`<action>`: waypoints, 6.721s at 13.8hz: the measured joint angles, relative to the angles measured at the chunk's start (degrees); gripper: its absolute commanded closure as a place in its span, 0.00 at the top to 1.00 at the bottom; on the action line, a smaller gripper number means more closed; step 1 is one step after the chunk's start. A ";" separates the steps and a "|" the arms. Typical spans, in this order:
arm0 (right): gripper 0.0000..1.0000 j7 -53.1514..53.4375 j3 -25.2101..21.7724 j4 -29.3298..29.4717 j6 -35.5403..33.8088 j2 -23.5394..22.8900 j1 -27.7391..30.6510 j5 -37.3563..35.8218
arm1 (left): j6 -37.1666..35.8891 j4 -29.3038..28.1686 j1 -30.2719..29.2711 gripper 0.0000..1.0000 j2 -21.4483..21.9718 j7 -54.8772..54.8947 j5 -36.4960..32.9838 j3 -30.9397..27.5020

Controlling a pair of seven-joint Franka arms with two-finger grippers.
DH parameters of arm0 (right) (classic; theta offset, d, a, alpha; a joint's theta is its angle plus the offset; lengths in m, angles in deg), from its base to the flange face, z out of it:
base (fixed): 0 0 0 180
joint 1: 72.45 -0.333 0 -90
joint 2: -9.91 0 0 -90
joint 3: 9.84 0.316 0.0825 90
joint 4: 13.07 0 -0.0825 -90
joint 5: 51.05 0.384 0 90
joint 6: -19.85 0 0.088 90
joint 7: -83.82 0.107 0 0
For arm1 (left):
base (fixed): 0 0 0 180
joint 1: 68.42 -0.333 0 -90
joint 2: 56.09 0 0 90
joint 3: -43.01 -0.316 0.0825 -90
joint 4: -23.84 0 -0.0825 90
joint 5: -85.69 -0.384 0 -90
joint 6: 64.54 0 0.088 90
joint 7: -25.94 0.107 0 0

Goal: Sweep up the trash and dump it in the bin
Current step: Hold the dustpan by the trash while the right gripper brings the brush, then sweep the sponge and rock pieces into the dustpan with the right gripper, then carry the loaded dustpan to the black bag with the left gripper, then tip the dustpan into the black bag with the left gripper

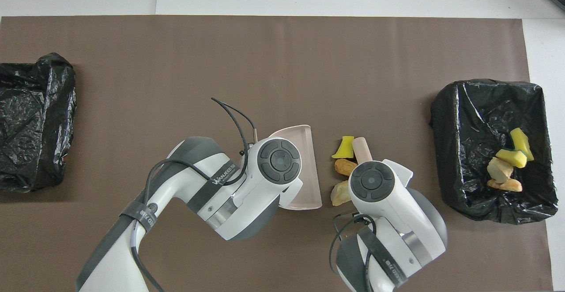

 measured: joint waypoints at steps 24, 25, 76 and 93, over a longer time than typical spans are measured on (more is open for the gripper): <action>0.00 -3.22 -0.77 -2.57 -4.17 7.44 -2.88 15.36 | 0.41 -3.79 -2.71 0.00 1.21 0.91 0.01 -0.75; 0.00 -3.21 -0.69 -3.92 -2.63 7.10 -2.91 16.52 | 0.66 -4.43 -2.66 0.00 1.64 0.91 0.01 -0.72; 0.00 16.91 0.63 -1.80 9.28 0.12 -19.71 27.39 | 5.35 16.59 -62.92 0.00 -1.52 53.71 -37.71 -1.63; 1.00 15.46 0.52 2.48 7.48 -1.00 -15.23 26.17 | -8.77 15.51 -54.86 0.00 3.84 48.85 -55.57 -1.46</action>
